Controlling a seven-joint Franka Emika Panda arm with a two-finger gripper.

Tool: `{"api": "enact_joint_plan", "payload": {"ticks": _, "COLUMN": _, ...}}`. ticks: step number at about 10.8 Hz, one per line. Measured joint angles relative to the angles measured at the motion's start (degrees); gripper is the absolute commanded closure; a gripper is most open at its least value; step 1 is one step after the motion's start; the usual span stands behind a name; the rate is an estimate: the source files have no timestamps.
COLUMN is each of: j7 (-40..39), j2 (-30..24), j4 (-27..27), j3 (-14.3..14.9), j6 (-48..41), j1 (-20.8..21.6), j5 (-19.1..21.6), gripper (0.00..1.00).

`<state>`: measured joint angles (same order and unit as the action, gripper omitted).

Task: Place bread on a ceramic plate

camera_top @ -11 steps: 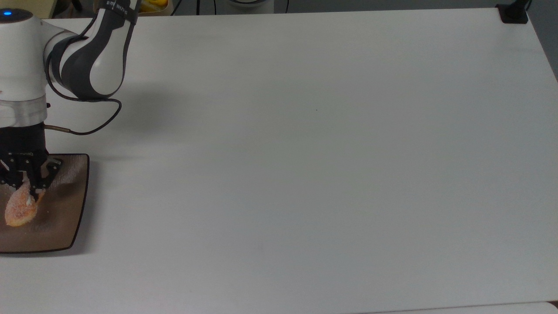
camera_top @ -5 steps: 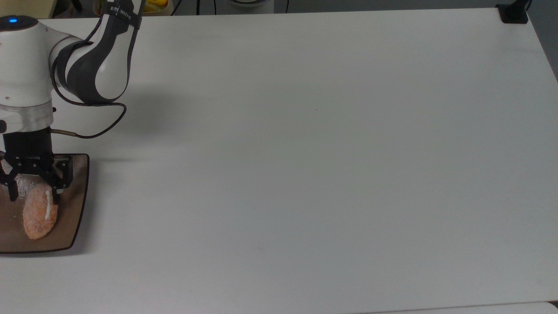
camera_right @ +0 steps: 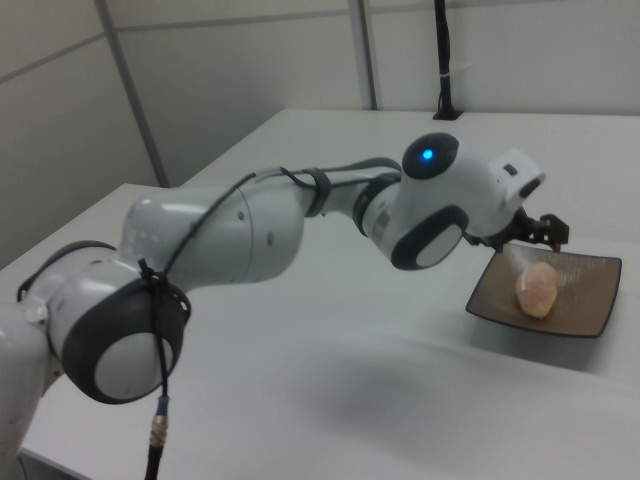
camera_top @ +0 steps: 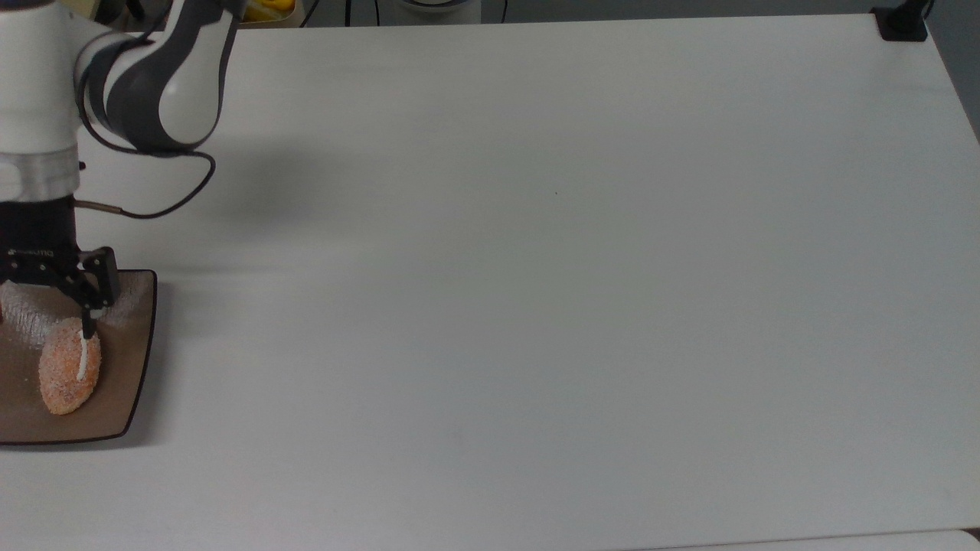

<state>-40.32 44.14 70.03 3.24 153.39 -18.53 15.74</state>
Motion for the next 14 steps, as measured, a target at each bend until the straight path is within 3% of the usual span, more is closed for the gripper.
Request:
{"api": "enact_joint_plan", "payload": {"ticks": 3, "j7": 0.00, "j2": -8.20, "j4": 2.44, "j3": -0.02, "j6": -10.71, "j1": 0.05, "j5": 0.00, "gripper": 0.00}}
{"api": "enact_joint_plan", "payload": {"ticks": 7, "j7": 1.08, "j2": -21.31, "j4": 4.32, "j3": 0.03, "j6": -35.14, "j1": -0.29, "j5": 0.00, "gripper": 0.00}}
{"api": "enact_joint_plan", "payload": {"ticks": 11, "j7": 17.65, "j2": -31.68, "j4": 6.62, "j3": -0.12, "j6": -52.30, "j1": 0.22, "j5": 0.00, "gripper": 0.00}}
{"api": "enact_joint_plan", "payload": {"ticks": 14, "j7": 28.90, "j2": -36.74, "j4": 7.60, "j3": -0.27, "j6": -59.82, "j1": 3.54, "j5": -0.49, "gripper": 0.00}}
